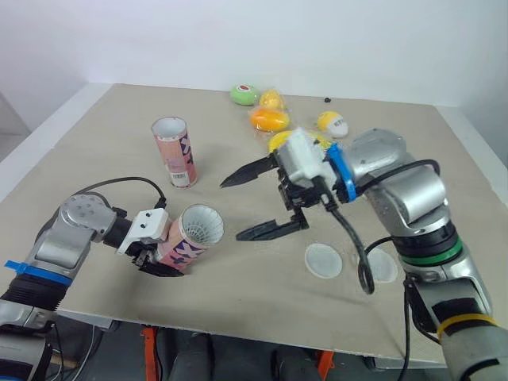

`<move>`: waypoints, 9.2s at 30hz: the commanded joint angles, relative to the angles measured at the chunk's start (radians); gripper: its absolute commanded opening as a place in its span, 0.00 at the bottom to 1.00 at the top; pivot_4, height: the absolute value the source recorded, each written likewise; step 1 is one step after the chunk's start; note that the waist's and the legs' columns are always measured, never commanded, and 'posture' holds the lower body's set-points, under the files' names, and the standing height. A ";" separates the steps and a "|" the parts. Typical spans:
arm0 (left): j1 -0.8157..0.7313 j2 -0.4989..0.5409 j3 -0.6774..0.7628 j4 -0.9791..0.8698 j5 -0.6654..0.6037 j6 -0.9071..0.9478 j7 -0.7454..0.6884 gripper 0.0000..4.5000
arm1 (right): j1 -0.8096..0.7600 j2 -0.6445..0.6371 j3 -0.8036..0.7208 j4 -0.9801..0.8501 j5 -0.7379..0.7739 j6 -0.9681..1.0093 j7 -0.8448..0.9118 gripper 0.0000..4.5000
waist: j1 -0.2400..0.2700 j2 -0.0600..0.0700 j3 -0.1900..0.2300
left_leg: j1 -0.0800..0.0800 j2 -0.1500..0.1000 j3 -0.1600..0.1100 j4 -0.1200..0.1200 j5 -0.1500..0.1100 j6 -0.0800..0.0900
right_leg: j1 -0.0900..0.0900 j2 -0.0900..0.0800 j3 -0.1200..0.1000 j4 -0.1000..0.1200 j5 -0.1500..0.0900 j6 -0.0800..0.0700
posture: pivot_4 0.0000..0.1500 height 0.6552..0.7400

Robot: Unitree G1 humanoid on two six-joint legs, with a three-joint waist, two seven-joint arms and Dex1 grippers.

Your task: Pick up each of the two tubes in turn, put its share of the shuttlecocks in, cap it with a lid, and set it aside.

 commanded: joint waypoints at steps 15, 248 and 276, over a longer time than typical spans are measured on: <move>-0.191 -0.091 -0.055 0.148 0.020 -0.007 -0.023 0.75 | -0.045 0.009 0.049 0.121 -0.125 -0.080 0.037 0.02 | -0.007 -0.004 0.003 | -0.007 0.005 0.000 -0.001 0.000 0.000 | -0.003 0.007 -0.001 0.001 0.002 0.003 | 1.00 0.46; -0.136 -0.599 -0.100 0.694 0.058 -0.270 0.066 0.75 | -0.521 -0.093 0.332 0.345 -0.250 -0.152 0.269 0.01 | -0.055 -0.006 -0.024 | 0.011 0.013 -0.002 -0.005 -0.002 -0.015 | -0.003 0.019 0.008 0.006 0.000 -0.010 | 1.00 0.46; -0.134 -0.593 -0.098 0.689 0.057 -0.264 0.067 0.75 | -0.418 -0.206 0.395 0.197 -0.241 -0.171 0.269 0.01 | -0.055 -0.006 -0.024 | 0.011 0.013 -0.002 -0.008 -0.002 -0.016 | -0.003 0.018 0.008 0.002 0.000 -0.010 | 1.00 0.46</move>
